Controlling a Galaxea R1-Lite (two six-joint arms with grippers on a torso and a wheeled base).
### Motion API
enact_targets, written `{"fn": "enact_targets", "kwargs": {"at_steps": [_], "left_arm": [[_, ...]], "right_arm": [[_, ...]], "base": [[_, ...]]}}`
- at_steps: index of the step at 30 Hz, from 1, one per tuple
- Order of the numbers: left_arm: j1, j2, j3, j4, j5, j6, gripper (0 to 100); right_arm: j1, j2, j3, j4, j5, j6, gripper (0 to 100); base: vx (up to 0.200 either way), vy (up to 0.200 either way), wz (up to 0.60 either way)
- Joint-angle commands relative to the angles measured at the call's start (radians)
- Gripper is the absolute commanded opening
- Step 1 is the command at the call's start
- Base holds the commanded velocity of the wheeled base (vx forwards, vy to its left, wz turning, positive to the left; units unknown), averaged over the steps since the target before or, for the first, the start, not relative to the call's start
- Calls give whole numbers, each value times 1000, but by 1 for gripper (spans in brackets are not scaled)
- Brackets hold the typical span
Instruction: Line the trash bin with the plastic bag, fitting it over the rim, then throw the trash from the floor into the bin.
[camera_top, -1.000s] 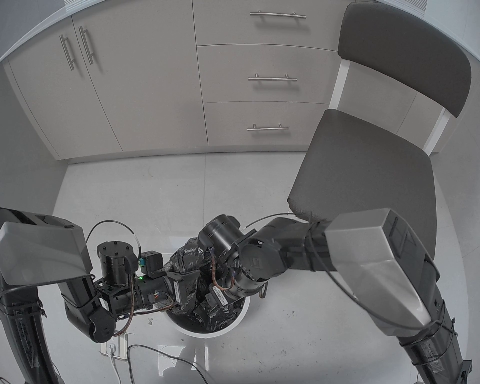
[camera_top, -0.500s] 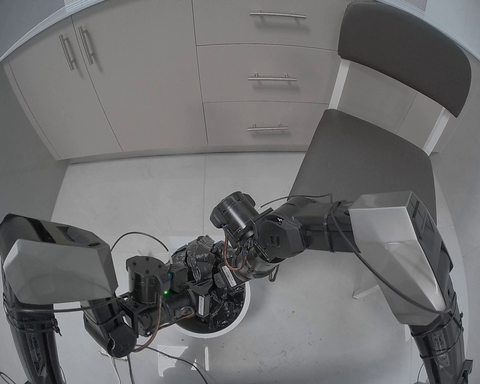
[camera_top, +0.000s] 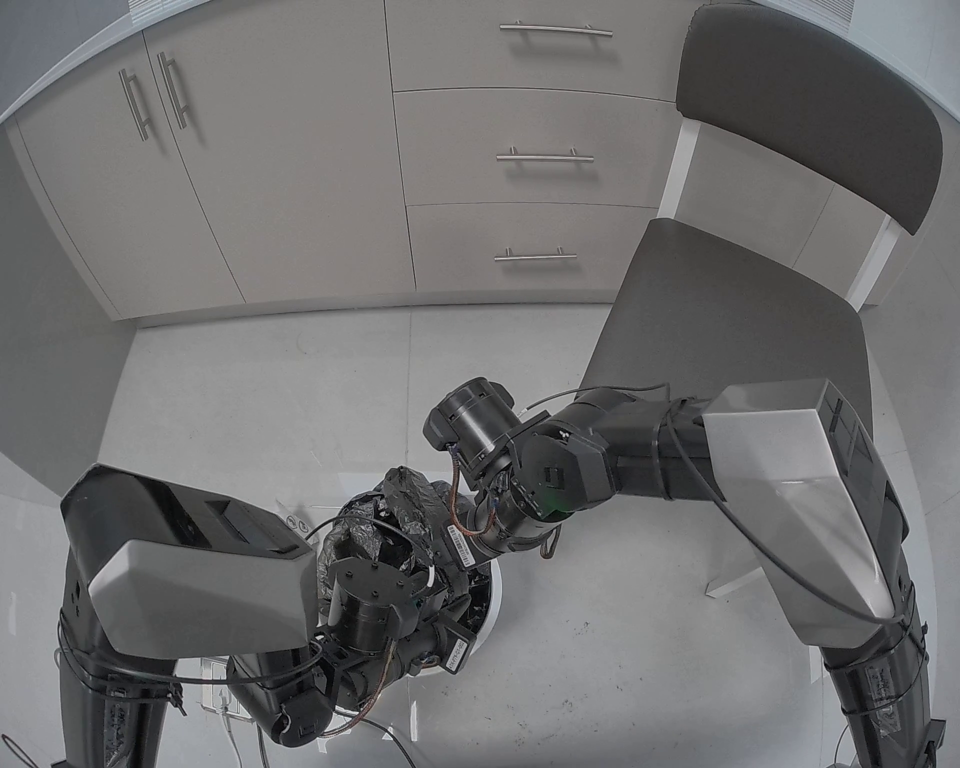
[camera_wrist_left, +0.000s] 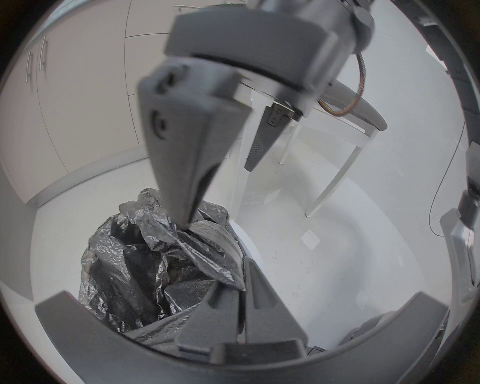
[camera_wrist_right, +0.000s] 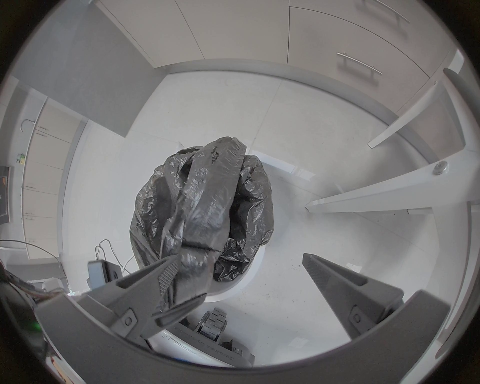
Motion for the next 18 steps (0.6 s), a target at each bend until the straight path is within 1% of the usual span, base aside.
{"fn": "enact_targets", "kwargs": {"at_steps": [1,7,18], "left_arm": [[-12,35,-12,-1,1,0,0],[-26,57,-20,-1,1,0,0],[-58,92,-54,-4,1,0,0]], "right_arm": [[-5,1,0,1,1,1,100],[-2,-3,0,9,7,4,100],[54,-5,0,12,35,9,100]], "base": [[0,0,0],[0,0,0],[0,0,0]]}}
